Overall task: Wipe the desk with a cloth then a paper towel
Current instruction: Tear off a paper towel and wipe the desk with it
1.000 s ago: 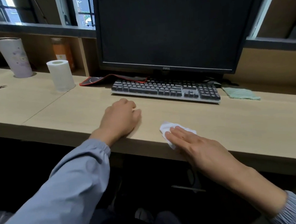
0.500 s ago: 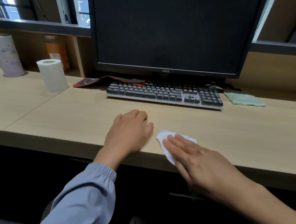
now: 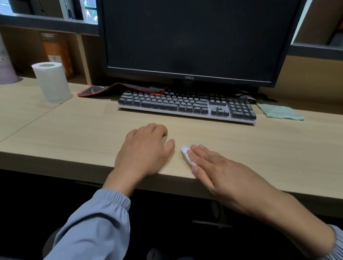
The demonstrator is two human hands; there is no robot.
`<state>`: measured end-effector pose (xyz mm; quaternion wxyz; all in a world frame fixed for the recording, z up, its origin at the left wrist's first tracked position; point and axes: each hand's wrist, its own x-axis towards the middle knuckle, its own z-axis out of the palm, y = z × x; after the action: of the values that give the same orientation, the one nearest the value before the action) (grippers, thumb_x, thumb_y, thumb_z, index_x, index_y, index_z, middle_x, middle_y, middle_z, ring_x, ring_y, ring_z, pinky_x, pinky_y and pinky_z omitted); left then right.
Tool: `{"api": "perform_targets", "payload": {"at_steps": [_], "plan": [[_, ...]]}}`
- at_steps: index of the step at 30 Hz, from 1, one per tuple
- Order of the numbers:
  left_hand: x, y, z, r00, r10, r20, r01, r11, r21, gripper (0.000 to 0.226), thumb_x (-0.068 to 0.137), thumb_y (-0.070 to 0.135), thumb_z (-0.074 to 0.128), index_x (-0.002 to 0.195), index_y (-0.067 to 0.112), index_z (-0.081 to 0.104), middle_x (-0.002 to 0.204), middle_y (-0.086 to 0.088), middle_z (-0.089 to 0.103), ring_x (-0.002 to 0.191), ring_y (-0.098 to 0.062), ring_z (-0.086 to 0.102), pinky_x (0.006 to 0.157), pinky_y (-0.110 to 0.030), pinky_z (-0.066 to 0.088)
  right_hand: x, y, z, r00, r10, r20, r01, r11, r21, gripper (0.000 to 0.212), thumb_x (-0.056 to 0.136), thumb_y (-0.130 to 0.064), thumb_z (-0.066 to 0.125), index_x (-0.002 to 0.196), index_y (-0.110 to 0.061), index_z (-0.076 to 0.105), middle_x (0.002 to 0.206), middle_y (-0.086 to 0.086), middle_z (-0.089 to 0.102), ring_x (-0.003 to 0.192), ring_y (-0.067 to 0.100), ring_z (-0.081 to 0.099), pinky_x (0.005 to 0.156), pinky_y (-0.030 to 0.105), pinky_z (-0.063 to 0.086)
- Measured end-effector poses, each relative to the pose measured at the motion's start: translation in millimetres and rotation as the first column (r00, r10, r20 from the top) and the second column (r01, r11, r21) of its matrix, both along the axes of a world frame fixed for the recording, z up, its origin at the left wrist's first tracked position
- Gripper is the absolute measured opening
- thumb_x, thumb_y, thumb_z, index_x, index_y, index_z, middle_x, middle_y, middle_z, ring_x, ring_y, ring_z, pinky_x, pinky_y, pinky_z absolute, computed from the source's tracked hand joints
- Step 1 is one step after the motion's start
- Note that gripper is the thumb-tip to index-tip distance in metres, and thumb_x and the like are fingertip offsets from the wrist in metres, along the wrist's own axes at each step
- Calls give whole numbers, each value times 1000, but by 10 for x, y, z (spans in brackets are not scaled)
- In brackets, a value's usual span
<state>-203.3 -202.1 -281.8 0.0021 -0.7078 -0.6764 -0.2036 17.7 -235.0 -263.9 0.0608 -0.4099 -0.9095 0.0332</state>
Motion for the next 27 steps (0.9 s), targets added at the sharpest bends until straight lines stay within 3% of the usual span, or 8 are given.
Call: {"api": "perform_targets", "payload": {"at_steps": [2, 5, 7, 10, 12, 15, 21, 27], "plan": [[-3, -3, 10, 1000, -3, -3, 3, 1000, 0, 44, 105, 51, 39, 138, 26, 54, 140, 7, 57, 127, -17, 51, 112, -40, 35, 49, -27, 2, 993, 19, -118, -11, 997, 75, 45, 110, -40, 34, 153, -30, 43, 161, -11, 38, 150, 3, 25, 115, 23, 32], [-10, -2, 1, 1000, -5, -4, 5, 1000, 0, 44, 105, 51, 39, 138, 26, 54, 140, 7, 57, 126, -16, 51, 111, -40, 34, 108, -102, -52, 979, 89, -181, -37, 962, 269, 29, 103, -32, 53, 122, -19, 71, 122, -1, 65, 113, 20, 61, 82, 31, 53], [-8, -1, -6, 1000, -4, -3, 4, 1000, -1, 44, 105, 51, 38, 137, 25, 54, 140, 7, 57, 126, -17, 51, 112, -40, 34, 164, -161, -64, 982, 97, -164, -47, 957, 288, 23, 96, -20, 63, 117, -16, 72, 114, -1, 66, 103, 23, 63, 74, 32, 55], [-1, 2, -11, 1000, -3, 0, 3, 1000, -4, 44, 105, 51, 37, 137, 25, 54, 140, 7, 57, 126, -17, 51, 113, -40, 34, 203, -253, 64, 996, 84, -34, -74, 970, 230, 47, 86, -1, 60, 128, -21, 65, 125, 0, 66, 104, 28, 68, 70, 41, 60], [-2, 3, -20, 1000, -1, 2, 1, 1000, 0, 44, 105, 51, 37, 137, 25, 54, 140, 6, 57, 126, -17, 52, 114, -41, 34, 134, -306, 176, 989, 33, 144, -54, 988, 143, 65, 91, 3, 44, 152, -22, 42, 151, 2, 47, 128, 28, 56, 87, 46, 56], [1, 9, -30, 1000, -4, 4, 4, 1000, 2, 45, 105, 51, 37, 138, 25, 54, 141, 7, 57, 127, -17, 51, 115, -41, 33, -4, -308, 268, 941, -11, 337, -5, 999, 46, 63, 100, -3, 32, 159, -19, 18, 160, 4, 30, 144, 25, 37, 98, 45, 49], [-13, 18, -47, 1000, -5, 18, 6, 1000, -9, 45, 105, 51, 36, 139, 25, 53, 143, 7, 56, 130, -16, 50, 120, -44, 31, -56, -91, 310, 937, -1, 350, -42, 992, 116, 43, 105, -11, 35, 146, -23, 36, 148, -1, 45, 114, 26, 59, 86, 41, 49], [-1, 15, -45, 1000, -4, 20, 4, 1000, -1, 45, 106, 51, 36, 139, 26, 53, 142, 8, 56, 128, -15, 50, 120, -43, 31, -197, 194, 310, 929, -40, 368, -37, 979, 200, 41, 105, -10, 34, 144, -17, 42, 144, 3, 53, 111, 26, 61, 73, 34, 38]]}}
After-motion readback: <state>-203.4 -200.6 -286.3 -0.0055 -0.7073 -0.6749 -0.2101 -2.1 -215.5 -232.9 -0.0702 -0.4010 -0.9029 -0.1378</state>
